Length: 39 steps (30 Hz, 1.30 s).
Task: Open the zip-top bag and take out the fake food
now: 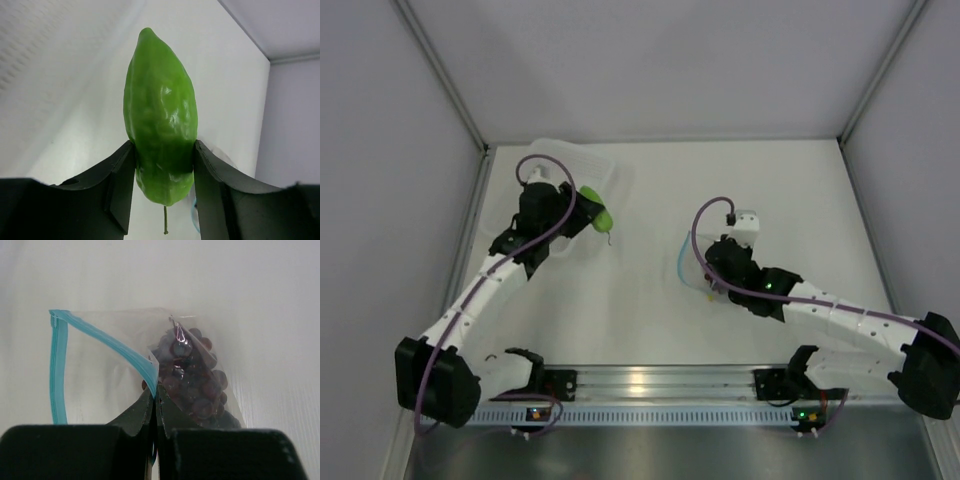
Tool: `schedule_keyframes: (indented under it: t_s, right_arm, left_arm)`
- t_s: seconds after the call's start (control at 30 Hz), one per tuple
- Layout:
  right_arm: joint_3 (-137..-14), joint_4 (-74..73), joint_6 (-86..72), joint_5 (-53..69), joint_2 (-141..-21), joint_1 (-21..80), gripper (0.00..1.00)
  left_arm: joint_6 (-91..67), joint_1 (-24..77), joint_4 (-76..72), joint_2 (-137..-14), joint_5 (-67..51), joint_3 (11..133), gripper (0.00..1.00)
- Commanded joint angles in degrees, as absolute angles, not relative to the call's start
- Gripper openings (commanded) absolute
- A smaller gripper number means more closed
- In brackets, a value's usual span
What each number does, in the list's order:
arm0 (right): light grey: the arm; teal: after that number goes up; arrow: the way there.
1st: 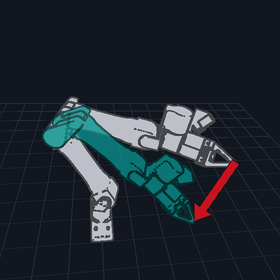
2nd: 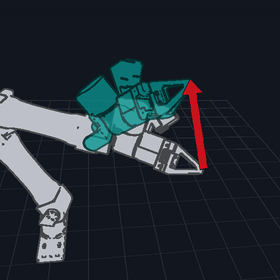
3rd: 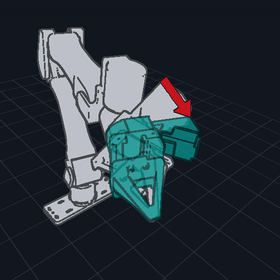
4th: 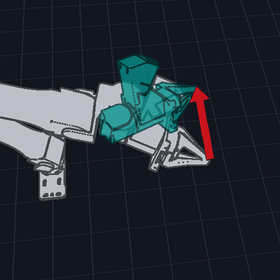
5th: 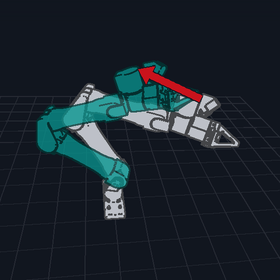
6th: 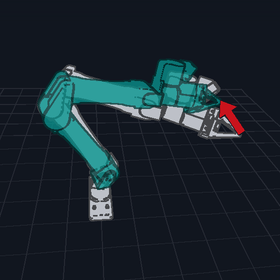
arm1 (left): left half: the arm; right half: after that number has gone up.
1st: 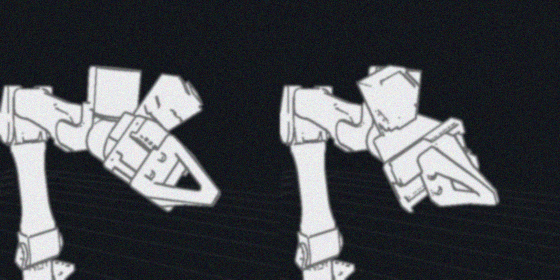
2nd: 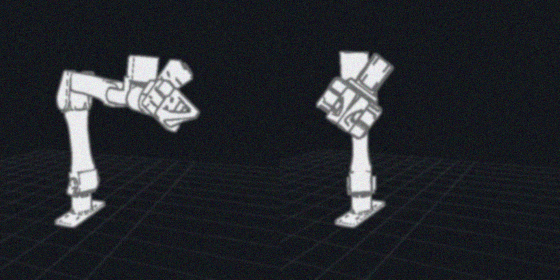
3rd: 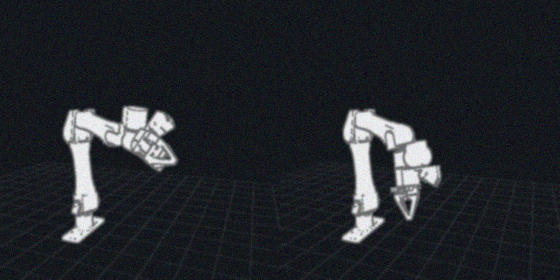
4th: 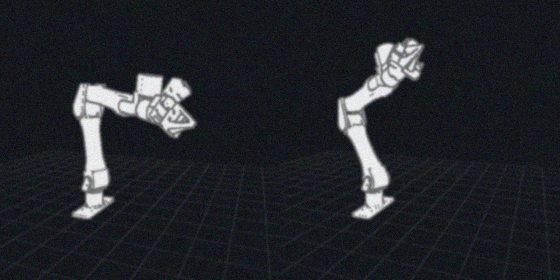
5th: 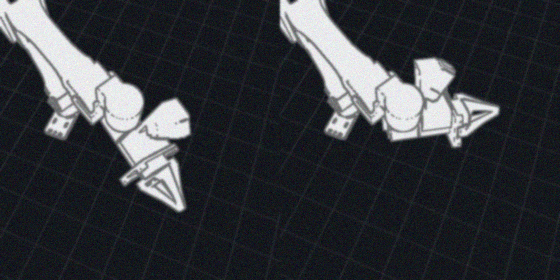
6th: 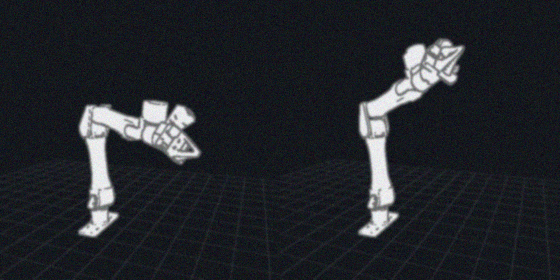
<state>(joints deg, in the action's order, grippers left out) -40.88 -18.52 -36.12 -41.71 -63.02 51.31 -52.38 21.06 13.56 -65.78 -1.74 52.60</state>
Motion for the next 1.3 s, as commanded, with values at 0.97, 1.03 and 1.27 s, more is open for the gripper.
schedule_keyframes:
  t_s: [0.97,1.03,1.27]
  right_arm:
    - [-44.2,-16.6,-33.5,-38.8,-58.8,50.5,0.00]
    - [-44.5,-16.8,-33.5,-38.7,-59.1,50.5,0.00]
    - [-44.9,-16.9,-33.4,-37.5,-58.9,50.4,0.00]
  left_arm:
    - [-44.7,-6.6,21.4,-104.7,-3.4,83.1,0.88]
    - [-44.6,-6.6,21.4,-104.0,-3.8,83.1,0.93]
    - [-44.6,-6.2,21.3,-97.7,-10.7,82.4,0.91]
